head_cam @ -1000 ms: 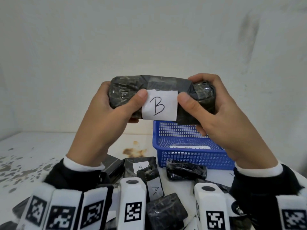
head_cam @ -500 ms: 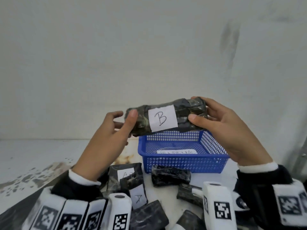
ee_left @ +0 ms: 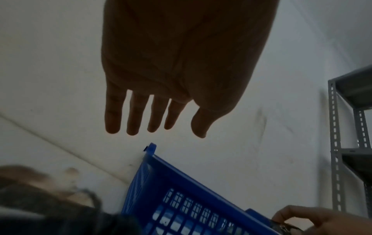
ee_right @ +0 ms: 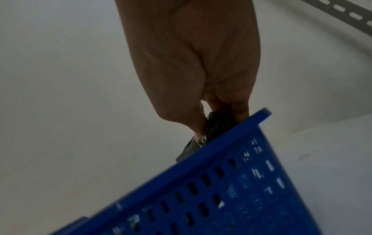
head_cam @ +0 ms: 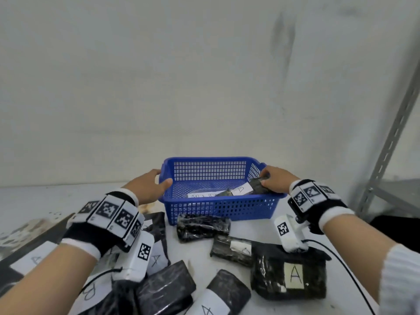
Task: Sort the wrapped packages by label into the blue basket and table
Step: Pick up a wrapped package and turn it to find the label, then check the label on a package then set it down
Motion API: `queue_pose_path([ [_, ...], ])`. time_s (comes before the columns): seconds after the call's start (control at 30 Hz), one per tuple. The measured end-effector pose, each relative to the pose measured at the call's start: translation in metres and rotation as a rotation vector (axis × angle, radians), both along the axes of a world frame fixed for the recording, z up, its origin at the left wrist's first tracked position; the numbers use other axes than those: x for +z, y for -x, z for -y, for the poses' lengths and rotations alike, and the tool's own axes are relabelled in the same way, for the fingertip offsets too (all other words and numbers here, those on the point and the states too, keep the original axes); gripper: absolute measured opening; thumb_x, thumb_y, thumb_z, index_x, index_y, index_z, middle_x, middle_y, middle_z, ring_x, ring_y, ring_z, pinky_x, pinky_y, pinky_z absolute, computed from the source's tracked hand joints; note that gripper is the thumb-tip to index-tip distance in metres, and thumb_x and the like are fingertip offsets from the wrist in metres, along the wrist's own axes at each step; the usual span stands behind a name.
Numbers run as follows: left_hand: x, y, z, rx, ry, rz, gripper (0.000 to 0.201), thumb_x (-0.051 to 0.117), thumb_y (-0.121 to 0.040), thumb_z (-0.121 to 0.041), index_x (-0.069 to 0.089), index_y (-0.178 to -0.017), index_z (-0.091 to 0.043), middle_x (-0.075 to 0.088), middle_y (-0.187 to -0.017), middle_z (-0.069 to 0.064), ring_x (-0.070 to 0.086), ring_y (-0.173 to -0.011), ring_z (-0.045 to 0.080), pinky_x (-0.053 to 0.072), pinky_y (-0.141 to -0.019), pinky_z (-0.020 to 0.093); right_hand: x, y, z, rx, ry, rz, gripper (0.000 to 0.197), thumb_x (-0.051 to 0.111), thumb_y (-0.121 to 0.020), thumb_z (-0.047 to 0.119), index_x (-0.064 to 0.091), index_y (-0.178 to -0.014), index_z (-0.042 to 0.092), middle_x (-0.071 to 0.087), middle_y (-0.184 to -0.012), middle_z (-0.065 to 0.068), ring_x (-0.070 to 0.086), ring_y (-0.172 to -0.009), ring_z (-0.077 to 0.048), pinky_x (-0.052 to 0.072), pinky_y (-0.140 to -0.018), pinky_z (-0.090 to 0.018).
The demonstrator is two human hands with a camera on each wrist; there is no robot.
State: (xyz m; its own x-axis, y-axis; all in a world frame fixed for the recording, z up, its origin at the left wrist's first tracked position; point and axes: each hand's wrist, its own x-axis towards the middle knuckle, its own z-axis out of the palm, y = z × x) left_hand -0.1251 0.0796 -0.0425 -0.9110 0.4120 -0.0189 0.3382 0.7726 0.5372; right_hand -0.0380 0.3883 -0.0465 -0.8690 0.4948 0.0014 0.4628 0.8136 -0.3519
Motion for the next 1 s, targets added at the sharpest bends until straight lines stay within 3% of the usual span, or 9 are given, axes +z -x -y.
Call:
queue_pose_path([
  [0.07,-0.006,0.001,-0.006,-0.024,0.06,-0.002,0.058,0.044,-0.101,-0.04,0.026,-0.15,-0.015,0.039,-0.153,0.006,0.044,-0.135,0.024,0.034,-0.104,0.031,0.0,0.004,-0.002,0.059,-0.137,0.099,0.034,0.051,-0.1,0.014,0.06,-0.132,0.015,0.058,-0.139,-0.008,0.054,-0.125,-0.026,0.041,-0.1,-0.03],
  [0.17,-0.016,0.001,-0.013,-0.056,0.11,0.004,0.056,0.048,-0.101,-0.033,0.028,-0.149,-0.016,0.045,-0.149,0.004,0.048,-0.13,0.023,0.035,-0.102,0.029,0.001,0.01,-0.005,0.1,-0.23,0.193,0.034,0.059,-0.097,0.01,0.067,-0.13,0.017,0.062,-0.137,-0.002,0.056,-0.125,-0.023,0.043,-0.101,-0.027],
  [0.3,-0.021,0.005,-0.012,-0.057,0.123,0.005,0.058,0.048,-0.1,-0.036,0.026,-0.15,-0.017,0.047,-0.147,0.003,0.049,-0.128,0.023,0.036,-0.102,0.03,-0.007,0.023,-0.012,0.137,-0.254,0.283,0.028,0.061,-0.097,0.013,0.072,-0.123,0.013,0.068,-0.128,-0.004,0.061,-0.118,-0.024,0.05,-0.097,-0.03],
  [0.47,-0.024,0.011,-0.011,-0.046,0.121,0.001,0.062,0.05,-0.098,-0.038,0.025,-0.151,-0.018,0.046,-0.148,0.003,0.048,-0.13,0.022,0.036,-0.104,0.032,-0.011,0.037,-0.014,0.146,-0.269,0.361,0.027,0.059,-0.098,0.016,0.072,-0.118,0.007,0.071,-0.119,-0.01,0.06,-0.094,-0.021,0.052,-0.084,-0.029],
  [0.57,-0.025,0.011,-0.013,-0.034,0.115,-0.01,0.062,0.051,-0.098,-0.037,0.025,-0.151,-0.017,0.045,-0.148,0.003,0.048,-0.129,0.023,0.036,-0.103,0.032,-0.01,0.036,-0.01,0.143,-0.294,0.388,0.03,0.054,-0.1,0.017,0.067,-0.126,0.008,0.068,-0.125,-0.011,0.061,-0.1,-0.023,0.052,-0.093,-0.034],
  [0.67,-0.026,0.009,-0.013,-0.021,0.088,-0.004,0.064,0.051,-0.098,-0.036,0.023,-0.152,-0.016,0.042,-0.151,0.004,0.047,-0.131,0.024,0.034,-0.104,0.033,-0.004,0.025,-0.007,0.172,-0.322,0.367,0.036,0.046,-0.105,0.02,0.059,-0.137,0.009,0.058,-0.141,-0.008,0.054,-0.127,-0.025,0.042,-0.105,-0.033],
  [0.77,-0.027,0.007,-0.012,-0.013,0.058,0.012,0.065,0.05,-0.098,-0.036,0.021,-0.153,-0.015,0.039,-0.153,0.005,0.044,-0.134,0.025,0.033,-0.107,0.035,0.008,0.001,-0.003,0.208,-0.23,0.285,0.04,0.049,-0.104,0.026,0.053,-0.144,0.017,0.048,-0.152,-0.004,0.045,-0.137,-0.024,0.035,-0.109,-0.033],
  [0.9,-0.028,-0.001,-0.011,-0.021,0.033,0.02,0.064,0.047,-0.1,-0.035,0.019,-0.153,-0.014,0.038,-0.153,0.007,0.044,-0.134,0.026,0.033,-0.106,0.034,0.012,-0.042,0.004,0.252,-0.08,0.053,0.034,0.053,-0.102,0.033,0.058,-0.135,0.024,0.062,-0.133,-0.003,0.056,-0.121,-0.021,0.04,-0.094,-0.027],
  [1.0,-0.028,-0.008,-0.008,-0.028,-0.024,0.017,0.066,0.052,-0.098,-0.035,0.022,-0.153,-0.016,0.04,-0.152,0.007,0.044,-0.134,0.026,0.034,-0.107,0.035,0.007,-0.084,0.016,0.311,0.016,-0.03,0.031,0.059,-0.097,0.043,0.062,-0.127,0.032,0.067,-0.116,0.006,0.06,-0.11,-0.014,0.041,-0.091,-0.026],
])
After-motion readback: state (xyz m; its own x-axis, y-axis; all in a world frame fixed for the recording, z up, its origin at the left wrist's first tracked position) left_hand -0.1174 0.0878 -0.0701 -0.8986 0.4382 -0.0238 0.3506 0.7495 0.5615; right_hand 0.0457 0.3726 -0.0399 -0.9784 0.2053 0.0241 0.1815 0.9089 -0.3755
